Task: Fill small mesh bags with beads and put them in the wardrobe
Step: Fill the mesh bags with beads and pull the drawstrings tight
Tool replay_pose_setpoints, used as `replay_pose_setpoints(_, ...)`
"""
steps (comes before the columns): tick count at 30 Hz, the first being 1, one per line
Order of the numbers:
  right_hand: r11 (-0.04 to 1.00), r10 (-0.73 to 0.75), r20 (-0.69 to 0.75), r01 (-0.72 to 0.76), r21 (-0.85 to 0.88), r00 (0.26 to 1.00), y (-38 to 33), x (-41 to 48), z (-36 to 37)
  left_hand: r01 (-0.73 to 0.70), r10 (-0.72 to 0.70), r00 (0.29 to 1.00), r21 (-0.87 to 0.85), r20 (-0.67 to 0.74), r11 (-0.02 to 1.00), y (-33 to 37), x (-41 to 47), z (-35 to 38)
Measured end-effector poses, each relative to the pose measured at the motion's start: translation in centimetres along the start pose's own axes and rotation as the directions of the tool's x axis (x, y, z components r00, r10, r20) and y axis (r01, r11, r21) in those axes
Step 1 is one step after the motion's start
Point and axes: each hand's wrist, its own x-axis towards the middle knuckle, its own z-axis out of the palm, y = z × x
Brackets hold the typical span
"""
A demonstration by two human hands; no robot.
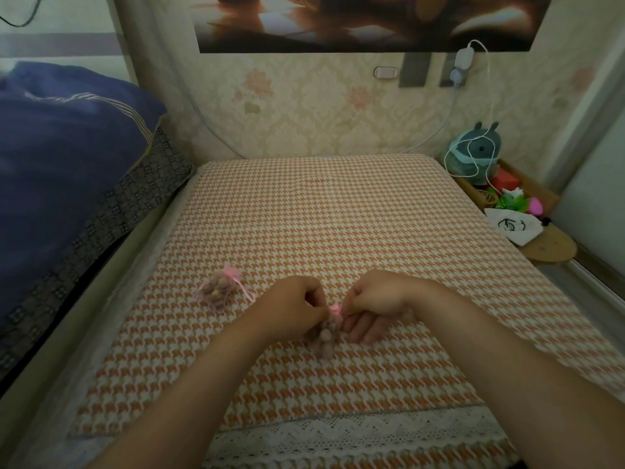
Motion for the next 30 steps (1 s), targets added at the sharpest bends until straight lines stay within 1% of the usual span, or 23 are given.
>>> replay_pose_setpoints(2,0.991,-0.101,-0.129,0.111,0.072,0.986,-0.3,0.2,-0.1,-0.027,0.033,0.988,0.041,-0.154,0.999,0.2,0.4,0.2)
replay_pose_setpoints(4,0.963,-0.186,-0.254,0.227,0.145,0.949,-0.6,0.4,-0.2,-0.038,0.031,0.959,-0.020,-0.283,0.999,0.6,0.7,0.5)
replay_pose_setpoints(6,0.934,-0.213,-0.312,0.286,0.212,0.926,-0.8,0.5,-0.1,-0.058,0.017,0.938,-0.105,-0.347,0.993,0.7,1.0,0.8)
replay_pose_setpoints(7,0.930,-0.216,-0.326,0.296,0.218,0.920,-0.7,0.6,0.1,-0.072,0.024,0.933,-0.120,-0.359,0.990,0.6,1.0,0.9)
replay_pose_setpoints(10,0.930,-0.242,-0.323,0.314,0.193,0.915,-0.5,0.7,0.3,-0.071,0.035,0.943,-0.099,-0.332,0.992,0.0,0.9,0.7)
replay_pose_setpoints(12,0.930,-0.258,-0.314,0.323,0.177,0.914,-0.5,0.7,0.3,-0.015,-0.022,0.958,-0.128,-0.285,0.992,-0.3,1.1,0.3)
replay_pose_setpoints(13,0.930,-0.262,-0.309,0.325,0.172,0.914,-0.4,0.7,0.3,0.031,-0.082,0.966,-0.201,-0.246,0.979,-0.5,1.2,0.0)
replay_pose_setpoints(15,0.926,-0.278,-0.286,0.335,0.176,0.917,-0.5,0.6,0.2,0.141,-0.193,0.976,-0.392,-0.096,0.909,-0.6,1.0,-0.4)
replay_pose_setpoints(16,0.922,-0.289,-0.269,0.343,0.181,0.919,-0.5,0.5,0.1,0.182,-0.205,0.979,-0.426,-0.007,0.886,-0.7,0.9,-0.5)
replay_pose_setpoints(17,0.920,-0.300,-0.254,0.349,0.176,0.919,-0.5,0.4,0.1,0.191,-0.184,0.981,-0.415,0.057,0.889,-0.8,0.8,-0.4)
replay_pose_setpoints(18,0.921,-0.312,-0.243,0.355,0.159,0.919,-0.4,0.2,0.1,0.169,-0.149,0.985,-0.397,0.082,0.902,-0.8,0.7,-0.2)
replay_pose_setpoints(19,0.923,-0.325,-0.240,0.362,0.132,0.915,-0.4,0.1,0.0,0.121,-0.106,0.993,-0.372,0.059,0.920,-0.6,0.7,0.1)
replay_pose_setpoints(22,0.914,-0.372,-0.277,0.402,0.057,0.886,-0.5,0.0,-0.4,-0.003,-0.040,0.990,-0.310,-0.132,0.951,-0.3,1.2,0.8)
replay_pose_setpoints(23,0.910,-0.388,-0.295,0.413,0.028,0.873,-0.5,0.0,-0.5,-0.033,-0.018,0.985,-0.296,-0.169,0.955,-0.2,1.4,0.9)
replay_pose_setpoints(25,0.905,-0.422,-0.323,0.412,-0.105,0.847,-0.4,0.1,-0.9,-0.058,0.005,0.984,-0.291,-0.179,0.955,-0.3,1.6,1.1)
replay_pose_setpoints(27,0.881,-0.464,-0.311,0.397,-0.257,0.829,-0.2,0.2,-1.0,-0.071,0.018,0.987,-0.326,-0.162,0.943,-0.5,1.5,1.3)
replay_pose_setpoints(28,0.870,-0.478,-0.298,0.399,-0.290,0.826,-0.1,0.2,-1.1,-0.084,0.030,0.987,-0.341,-0.161,0.936,-0.5,1.5,1.4)
replay_pose_setpoints(30,0.854,-0.504,-0.283,0.422,-0.303,0.816,0.0,0.2,-1.1,-0.088,0.030,0.988,-0.389,-0.153,0.917,-0.5,1.6,1.5)
